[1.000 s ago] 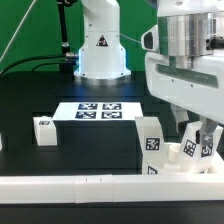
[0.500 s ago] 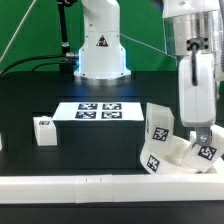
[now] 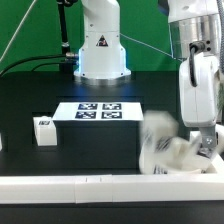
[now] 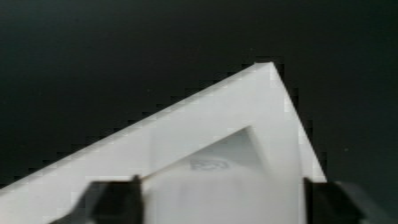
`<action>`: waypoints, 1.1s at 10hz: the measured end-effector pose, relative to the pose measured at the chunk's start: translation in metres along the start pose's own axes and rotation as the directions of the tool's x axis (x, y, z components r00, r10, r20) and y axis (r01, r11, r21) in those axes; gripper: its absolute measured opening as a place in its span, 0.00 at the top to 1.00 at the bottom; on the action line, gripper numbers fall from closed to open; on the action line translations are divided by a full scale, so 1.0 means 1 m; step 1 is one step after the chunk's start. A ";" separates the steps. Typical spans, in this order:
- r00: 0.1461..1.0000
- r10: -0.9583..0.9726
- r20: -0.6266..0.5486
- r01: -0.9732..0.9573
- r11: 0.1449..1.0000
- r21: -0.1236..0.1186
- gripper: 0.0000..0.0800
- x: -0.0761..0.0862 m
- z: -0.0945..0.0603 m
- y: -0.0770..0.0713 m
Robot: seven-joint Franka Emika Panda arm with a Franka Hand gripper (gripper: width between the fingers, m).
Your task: Assemble stool
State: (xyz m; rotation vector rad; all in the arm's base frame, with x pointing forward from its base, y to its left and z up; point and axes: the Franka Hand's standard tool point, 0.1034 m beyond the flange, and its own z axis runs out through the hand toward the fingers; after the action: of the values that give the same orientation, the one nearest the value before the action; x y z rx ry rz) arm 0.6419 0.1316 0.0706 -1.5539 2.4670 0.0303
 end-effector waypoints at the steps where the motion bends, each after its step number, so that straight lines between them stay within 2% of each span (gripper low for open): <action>1: 1.000 -0.002 0.000 0.002 1.000 0.000 0.29 0.000 0.000 0.000; 2: 1.000 -0.010 0.000 0.010 1.000 0.000 0.21 0.000 0.000 0.000; 3: 0.999 -0.048 0.000 0.048 0.999 0.000 0.21 0.000 0.000 0.000; 5: 0.966 -0.257 0.022 0.258 0.966 -0.020 0.19 -0.007 -0.021 -0.001; 7: 0.839 -0.544 0.030 0.544 0.839 -0.021 0.19 -0.012 -0.032 -0.006; 9: 0.771 -0.636 0.029 0.637 0.771 -0.019 0.19 -0.013 -0.032 -0.006; 11: 0.653 -0.757 0.031 0.758 0.652 -0.015 0.19 -0.013 -0.032 -0.006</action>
Offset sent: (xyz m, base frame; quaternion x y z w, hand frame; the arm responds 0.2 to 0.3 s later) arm -0.0189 0.0058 0.0301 -0.0442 -0.0145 -0.1289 0.9906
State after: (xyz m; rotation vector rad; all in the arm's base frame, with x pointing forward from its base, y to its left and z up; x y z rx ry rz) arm 0.6469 0.1357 0.1049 -2.4495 1.5942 -0.0609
